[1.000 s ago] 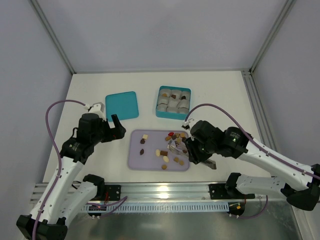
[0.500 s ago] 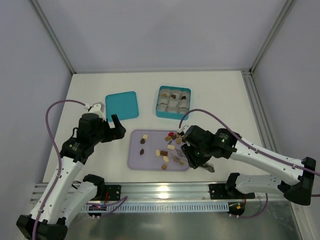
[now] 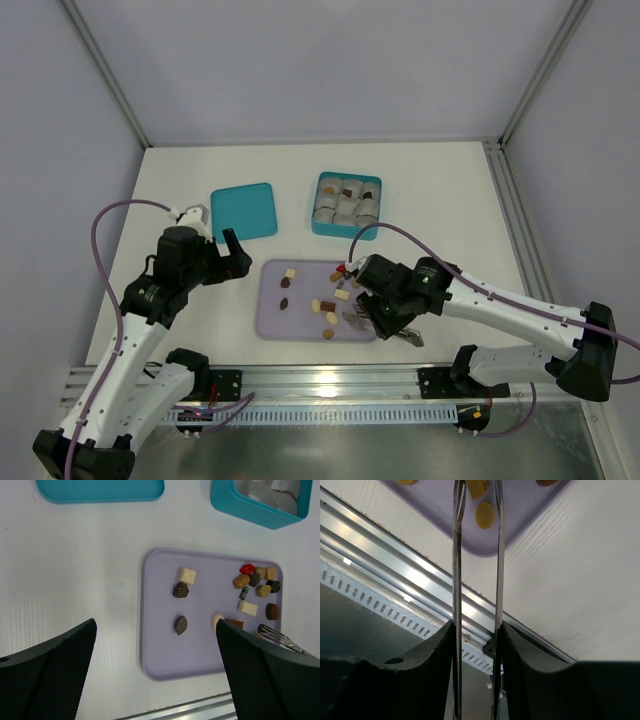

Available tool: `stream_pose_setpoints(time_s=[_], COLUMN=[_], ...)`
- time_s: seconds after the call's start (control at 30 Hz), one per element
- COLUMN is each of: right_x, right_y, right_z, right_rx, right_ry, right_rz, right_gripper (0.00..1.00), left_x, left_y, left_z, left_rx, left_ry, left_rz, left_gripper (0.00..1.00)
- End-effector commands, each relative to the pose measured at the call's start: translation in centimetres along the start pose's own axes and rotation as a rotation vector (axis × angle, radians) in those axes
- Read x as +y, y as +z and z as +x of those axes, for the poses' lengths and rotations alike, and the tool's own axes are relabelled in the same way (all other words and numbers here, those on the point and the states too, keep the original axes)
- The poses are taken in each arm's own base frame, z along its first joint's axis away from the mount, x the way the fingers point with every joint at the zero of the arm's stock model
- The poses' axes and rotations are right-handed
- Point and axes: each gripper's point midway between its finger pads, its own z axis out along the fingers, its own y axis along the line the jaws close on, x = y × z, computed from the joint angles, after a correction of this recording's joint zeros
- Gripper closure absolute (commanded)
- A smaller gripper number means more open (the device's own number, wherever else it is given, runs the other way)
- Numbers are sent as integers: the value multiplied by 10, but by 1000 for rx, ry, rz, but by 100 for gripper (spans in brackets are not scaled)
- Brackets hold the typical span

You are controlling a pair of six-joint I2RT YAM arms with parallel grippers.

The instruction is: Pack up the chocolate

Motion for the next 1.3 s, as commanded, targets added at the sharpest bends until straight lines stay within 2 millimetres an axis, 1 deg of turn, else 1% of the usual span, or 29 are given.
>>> stream_pose_setpoints(time_s=[0.0,0.1,0.13,0.23,0.27,0.33,0.37,0.43,0.47,0.53,0.57,0.63,0.67,0.73,0.77,0.8,0.83,0.87,0.9,0.97,1.0,1.07,1.13,1.17,1.2,1.23,1.27], right_x=[4,4,3,5,6,4,4,-1,0,1,2,-2,-2,-6,-15,-19,-26,-37,-44,-54,-64,-72,-84,-87,-97,-100,-103], right_y=[1,-1,-2,-9,-14,-18,-22,-27,-32,-35,-40,-41,-48,-48,-54,-56,-54,-60,-62,-63,-64,-60,-54,-61,-41,-37,-37], right_z=[-8,-10,-10,-15,-20,-22,-27,-33,-39,-48,-55,-67,-78,-95,-110,-119,-133,-148,-158,-188,-198,-227,-245,-259,-266,-272,-283], right_rx=[-34,-37,-36,-53,-70,-77,-93,-114,-134,-152,-175,-189,-217,-238,-271,-286,-304,-339,-357,-408,-425,-453,-457,-485,-447,-441,-453], right_ry=[-25,-25,-26,-25,-21,-22,-23,-19,-18,-10,-6,1,5,6,38,47,58,95,116,147,176,199,225,228,243,247,251], right_rz=[-14,-7,-5,-10,-15,-4,4,29,26,12,4,13,4,4,10,10,19,23,26,34,45,52,74,79,97,100,104], right_gripper=[58,64,69,73,74,74,74,74,74,74,73,74,73,74,74,74,74,74,74,75,75,75,75,75,75,75,75], left_x=[-2,-2,-1,-1,-1,-1,-1,-1,-1,-1,-1,-1,-2,-2,-2,-2,-2,-2,-1,-1,-2,-1,-1,-1,-1,-1,-1], left_y=[-2,-1,-2,-2,-2,-2,-2,-2,-2,-2,-2,-2,-2,-2,-2,-2,-2,-2,-2,-2,-2,-1,0,-1,-1,-1,-1], left_z=[-5,-5,-5,-5,-5,-5,-5,-5,-5,-5,-5,-5,-5,-6,-5,-6,-6,-5,-5,-5,-5,-4,-5,-5,-5,-4,-4], left_rx=[-22,-22,-23,-24,-22,-24,-23,-24,-23,-22,-23,-25,-25,-25,-22,-24,-25,-25,-25,-23,-23,-19,-17,-18,-19,-16,-18], left_ry=[-4,-4,-5,-3,-2,-4,-5,-4,-4,-5,-4,-3,-4,-5,-4,-5,-4,-4,-2,-4,-4,-4,-3,-4,-5,-5,-4], left_rz=[3,3,0,2,3,2,0,2,1,2,1,3,4,3,3,2,4,3,3,1,1,1,-1,-1,-2,-3,1], left_gripper=[0,0,0,0,0,0,0,0,0,0,0,0,0,0,0,0,0,0,0,0,0,0,0,0,0,0,0])
